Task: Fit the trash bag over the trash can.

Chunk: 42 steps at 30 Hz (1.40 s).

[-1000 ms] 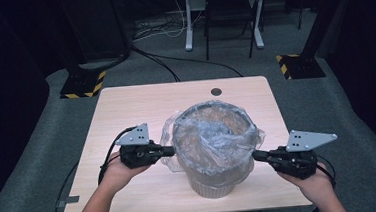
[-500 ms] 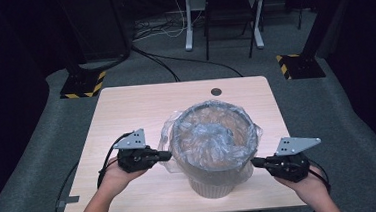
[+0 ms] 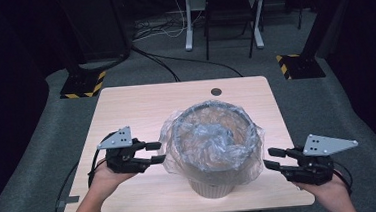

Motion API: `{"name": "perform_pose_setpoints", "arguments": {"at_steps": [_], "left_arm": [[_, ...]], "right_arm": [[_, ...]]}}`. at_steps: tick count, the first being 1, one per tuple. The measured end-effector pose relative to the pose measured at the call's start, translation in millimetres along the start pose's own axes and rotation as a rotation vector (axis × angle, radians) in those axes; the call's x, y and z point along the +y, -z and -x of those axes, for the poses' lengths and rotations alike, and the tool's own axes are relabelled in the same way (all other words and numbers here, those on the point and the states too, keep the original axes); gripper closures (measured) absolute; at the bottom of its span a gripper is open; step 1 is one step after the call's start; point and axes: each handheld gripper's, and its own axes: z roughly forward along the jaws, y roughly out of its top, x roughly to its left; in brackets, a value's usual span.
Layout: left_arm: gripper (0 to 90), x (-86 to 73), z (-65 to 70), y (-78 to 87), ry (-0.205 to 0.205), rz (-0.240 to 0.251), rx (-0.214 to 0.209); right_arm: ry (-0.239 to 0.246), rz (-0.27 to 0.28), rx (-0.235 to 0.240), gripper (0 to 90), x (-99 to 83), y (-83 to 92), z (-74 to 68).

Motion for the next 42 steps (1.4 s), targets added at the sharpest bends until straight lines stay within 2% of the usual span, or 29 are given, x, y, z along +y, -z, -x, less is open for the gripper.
{"name": "perform_pose_setpoints", "arguments": {"at_steps": [4,7,12,13,14,18,23,29,32,37,42], "left_arm": [[45.1,14.0,1.7,6.0,-0.006,0.017,0.027],[42.0,29.2,2.7,5.3,-0.015,0.017,0.038],[41.3,54.7,3.8,-3.0,-0.05,0.013,0.03],[41.2,54.7,3.8,-3.0,-0.05,0.013,0.03],[41.3,63.3,2.8,-6.6,-0.057,0.014,0.025],[41.2,75.9,-1.1,-16.0,-0.055,0.018,0.021],[40.5,84.7,-4.6,-34.1,-0.049,0.027,0.008],[40.2,86.8,-2.9,-58.3,-0.08,-0.026,-0.019],[39.9,85.1,-4.0,-66.7,-0.083,-0.056,-0.02],[40.9,83.1,-5.0,-72.6,-0.071,-0.063,-0.03],[41.6,80.4,-5.1,-77.8,-0.075,-0.078,-0.04]], "right_arm": [[0.017,0.039,-0.016,51.5,12.5,8.0,-2.5],[0.03,0.076,-0.017,46.2,26.1,7.5,-5.7],[0.057,0.117,0.017,41.9,53.5,-5.4,-14.8],[0.066,0.123,0.026,41.7,59.2,-8.8,-17.2],[0.074,0.128,0.035,41.4,64.8,-12.2,-19.9],[0.097,0.135,0.062,40.2,85.3,-27.1,-26.8],[0.145,0.076,0.088,38.3,100.2,-53.7,-30.6],[0.173,-0.016,0.087,37.9,99.0,-78.3,-29.4],[0.161,-0.058,0.086,38.0,93.0,-84.6,-24.7],[0.163,-0.122,0.064,38.1,82.4,-90.5,-17.6],[0.148,-0.151,0.033,37.8,77.4,-87.8,-12.3]]}}
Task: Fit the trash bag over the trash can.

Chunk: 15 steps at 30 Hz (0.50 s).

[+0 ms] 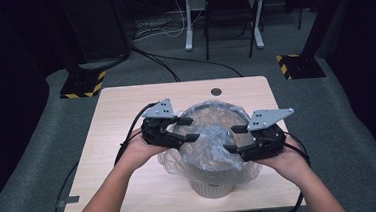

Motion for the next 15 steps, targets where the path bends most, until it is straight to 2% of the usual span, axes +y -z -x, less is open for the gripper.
{"name": "perform_pose_setpoints", "arguments": {"at_steps": [5,9,11,13,15], "left_arm": [[41.4,0.4,1.9,-3.2,-0.016,-0.016,0.001],[40.6,0.1,3.6,-7.0,-0.037,-0.036,0.005],[40.7,0.3,3.2,-6.9,-0.028,-0.034,0.007],[40.6,0.4,3.5,-7.0,-0.027,-0.037,0.007],[40.3,0.3,3.9,-7.1,-0.028,-0.035,0.006]], "right_arm": [[0.006,0.066,0.002,35.9,8.3,17.8,-3.0],[0.004,0.175,0.072,32.3,23.6,34.5,-13.7],[0.018,0.204,0.108,30.1,30.8,35.1,-23.3],[0.052,0.185,0.108,30.0,34.1,28.2,-32.8],[0.065,0.147,0.091,30.0,32.6,19.1,-35.1]]}}
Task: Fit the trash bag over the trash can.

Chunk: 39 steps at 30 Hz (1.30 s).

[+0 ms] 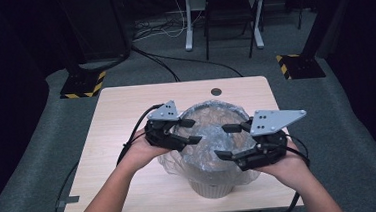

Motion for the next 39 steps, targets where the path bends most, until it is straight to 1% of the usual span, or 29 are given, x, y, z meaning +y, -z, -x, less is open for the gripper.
{"name": "perform_pose_setpoints", "arguments": {"at_steps": [2,4,5,6,10,11,13,15,16,20,25,33,37,39], "left_arm": [[40.1,-0.3,0.6,0.2,-0.011,-0.004,0.003],[40.4,-0.7,2.7,0.5,-0.038,-0.013,0.015],[40.4,-0.7,2.7,0.5,-0.038,-0.013,0.015],[40.3,-1.0,3.8,0.6,-0.043,-0.015,0.019],[40.2,-1.5,6.6,0.9,-0.051,-0.019,0.03],[40.2,-1.8,7.4,1.1,-0.053,-0.019,0.031],[40.2,-2.3,8.4,1.9,-0.06,-0.02,0.032],[40.2,-3.0,9.6,2.6,-0.057,-0.019,0.031],[40.2,-3.3,9.8,3.3,-0.058,-0.019,0.033],[40.3,-6.4,11.6,7.8,-0.052,-0.014,0.034],[40.5,-15.3,14.8,20.9,-0.048,-0.004,0.044],[42.3,-36.0,15.6,52.0,-0.024,0.021,0.064],[42.3,-45.9,16.4,68.1,-0.016,0.024,0.078],[42.2,-50.9,17.6,76.5,-0.014,0.02,0.088]], "right_arm": [[-0.016,-0.038,-0.014,30.1,-7.1,-7.1,5.2],[-0.03,-0.076,-0.033,30.1,-15.5,-11.0,12.5],[-0.032,-0.088,-0.043,30.0,-19.2,-11.6,15.8],[-0.037,-0.095,-0.054,30.0,-22.2,-11.5,18.9],[-0.071,-0.107,-0.07,29.6,-30.4,-9.6,30.5],[-0.077,-0.114,-0.072,29.7,-32.5,-10.0,32.7],[-0.089,-0.137,-0.061,30.3,-36.9,-12.3,34.9],[-0.091,-0.162,-0.056,31.0,-40.7,-16.0,34.6],[-0.097,-0.165,-0.055,30.8,-42.1,-17.4,34.0],[-0.126,-0.143,-0.039,34.2,-43.9,-17.5,34.2],[-0.126,-0.123,-0.023,35.4,-41.5,-24.2,28.2],[-0.116,-0.095,-0.013,35.4,-30.7,-48.3,8.2],[-0.11,-0.078,-0.002,35.4,-25.0,-61.5,-0.3],[-0.104,-0.058,0.006,35.3,-23.1,-68.0,-4.3]]}}
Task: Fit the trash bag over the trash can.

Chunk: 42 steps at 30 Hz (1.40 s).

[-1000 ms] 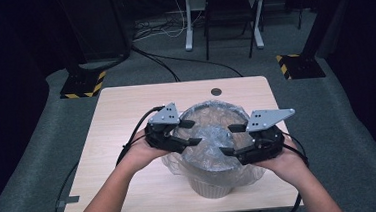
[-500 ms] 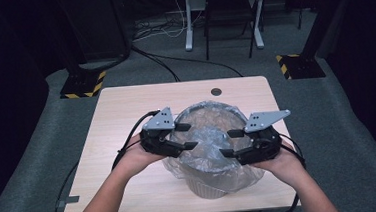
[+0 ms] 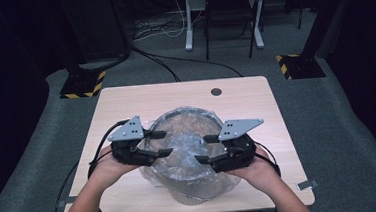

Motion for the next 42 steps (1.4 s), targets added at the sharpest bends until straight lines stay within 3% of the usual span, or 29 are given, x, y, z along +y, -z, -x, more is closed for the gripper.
{"name": "perform_pose_setpoints", "arguments": {"at_steps": [5,11,20,24,28,31,33,38,42], "left_arm": [[42.2,-10.5,-0.6,21.4,0.001,-0.027,0.02],[41.9,-22.9,-2.4,41.4,0.035,-0.008,0.019],[40.0,-23.7,-4.1,48.3,0.064,-0.007,0.015],[38.9,-15.2,-4.2,54.6,0.052,0.018,0.024],[39.0,1.9,-5.0,64.0,0.031,0.052,0.028],[39.0,18.9,-5.0,65.4,0.013,0.063,-0.008],[38.2,29.3,-4.8,59.5,0.016,0.056,-0.053],[38.2,47.8,2.0,35.7,-0.057,0.008,-0.071],[37.0,55.5,4.3,19.3,-0.08,0.008,-0.114]], "right_arm": [[0.013,0.005,0.021,35.2,9.0,-17.9,-11.3],[0.039,0.002,0.043,33.8,19.0,-37.0,-17.5],[0.041,0.011,0.065,31.9,23.4,-45.2,-17.4],[0.023,0.034,0.068,32.1,24.0,-40.3,-14.3],[0.01,0.102,0.06,30.1,28.0,-28.4,-12.4],[0.033,0.15,0.041,29.1,31.7,-16.3,-14.5],[0.042,0.172,0.031,29.1,32.8,-8.2,-15.5],[0.039,0.191,-0.001,29.2,30.6,9.2,-13.0],[0.021,0.204,-0.024,29.7,22.0,23.1,-8.1]]}}
